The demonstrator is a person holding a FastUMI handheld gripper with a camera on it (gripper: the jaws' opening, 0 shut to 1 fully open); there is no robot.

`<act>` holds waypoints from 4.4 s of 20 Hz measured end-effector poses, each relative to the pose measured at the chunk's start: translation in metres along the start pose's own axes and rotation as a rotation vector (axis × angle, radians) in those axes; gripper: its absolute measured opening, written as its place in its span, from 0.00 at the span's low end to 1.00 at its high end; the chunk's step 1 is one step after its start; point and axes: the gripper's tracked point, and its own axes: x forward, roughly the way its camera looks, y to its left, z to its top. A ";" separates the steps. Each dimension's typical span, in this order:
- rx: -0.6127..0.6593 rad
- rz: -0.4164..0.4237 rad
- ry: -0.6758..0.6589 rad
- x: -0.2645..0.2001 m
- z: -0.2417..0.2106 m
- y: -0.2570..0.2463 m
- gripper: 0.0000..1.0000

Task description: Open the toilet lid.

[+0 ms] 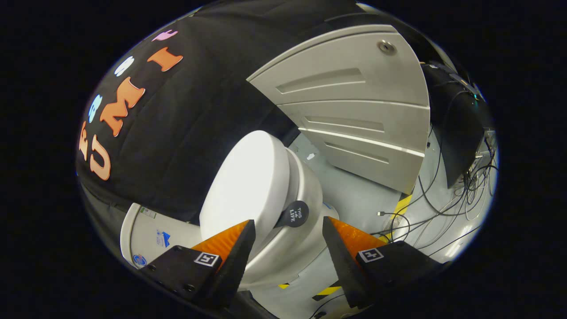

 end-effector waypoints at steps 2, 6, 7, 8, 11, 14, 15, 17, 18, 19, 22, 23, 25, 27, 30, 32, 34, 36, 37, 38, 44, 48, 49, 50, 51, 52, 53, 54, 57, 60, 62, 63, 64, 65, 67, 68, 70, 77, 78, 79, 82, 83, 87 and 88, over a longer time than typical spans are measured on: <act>0.058 0.007 0.008 0.013 -0.002 -0.003 0.97; 0.185 0.043 -0.026 0.036 0.009 -0.005 0.91; 0.218 0.048 -0.028 0.042 0.012 -0.007 0.88; 0.247 0.051 -0.026 0.047 0.012 -0.009 0.85; 0.314 0.078 -0.016 0.064 0.014 -0.013 0.67; 0.432 0.133 -0.015 0.066 0.016 -0.009 0.28; 0.450 0.148 -0.012 0.069 0.016 -0.008 0.25; 0.498 0.179 -0.025 0.069 0.017 -0.009 0.19; 0.518 0.183 -0.025 0.063 0.017 -0.007 0.12; 0.526 0.189 -0.018 0.060 0.017 -0.006 0.12; 0.519 0.170 0.005 0.056 0.019 0.003 0.08; 0.509 0.160 0.015 0.056 0.022 0.006 0.08; 0.476 0.116 0.041 0.053 0.020 0.009 0.08; 0.474 0.128 0.039 0.044 0.022 0.018 0.08; 0.477 0.177 0.018 0.026 0.031 0.041 0.08; 0.410 0.179 0.003 0.009 0.034 0.059 0.08; 0.329 0.193 -0.021 -0.009 0.037 0.085 0.08; 0.281 0.219 -0.048 -0.028 0.039 0.117 0.08; 0.246 0.224 -0.056 -0.037 0.037 0.132 0.08; 0.203 0.224 -0.068 -0.046 0.036 0.146 0.08; 0.039 0.203 -0.204 -0.074 0.024 0.220 0.08; -0.055 0.220 -0.226 -0.091 0.003 0.262 0.08; -0.090 0.223 -0.226 -0.093 -0.002 0.272 0.08; -0.127 0.229 -0.235 -0.097 -0.007 0.283 0.08; -0.173 0.235 -0.241 -0.101 -0.014 0.294 0.08; -0.229 0.237 -0.252 -0.105 -0.022 0.305 0.08; -0.292 0.232 -0.271 -0.109 -0.028 0.315 0.08; -0.344 0.225 -0.283 -0.111 -0.036 0.323 0.08; -0.488 0.202 -0.312 -0.115 -0.056 0.347 0.08; -0.587 0.209 -0.335 -0.118 -0.067 0.358 0.08; -0.585 0.209 -0.338 -0.119 -0.069 0.358 0.08; -0.584 0.210 -0.339 -0.119 -0.069 0.358 0.08; -0.593 0.212 -0.336 -0.120 -0.070 0.358 0.08; -0.608 0.217 -0.333 -0.119 -0.072 0.360 0.08; -0.649 0.230 -0.331 -0.123 -0.082 0.367 0.08; -0.670 0.233 -0.334 -0.124 -0.086 0.372 0.08; -0.696 0.230 -0.340 -0.125 -0.092 0.377 0.08; -0.753 0.248 -0.338 -0.127 -0.112 0.396 0.08; -0.757 0.250 -0.338 -0.127 -0.115 0.398 0.08; -0.760 0.253 -0.338 -0.128 -0.118 0.399 0.08; -0.780 0.259 -0.339 -0.128 -0.127 0.406 0.08; -0.793 0.259 -0.340 -0.128 -0.131 0.408 0.08; -0.857 0.255 -0.352 -0.128 -0.141 0.412 0.08; -0.869 0.255 -0.354 -0.127 -0.145 0.415 0.08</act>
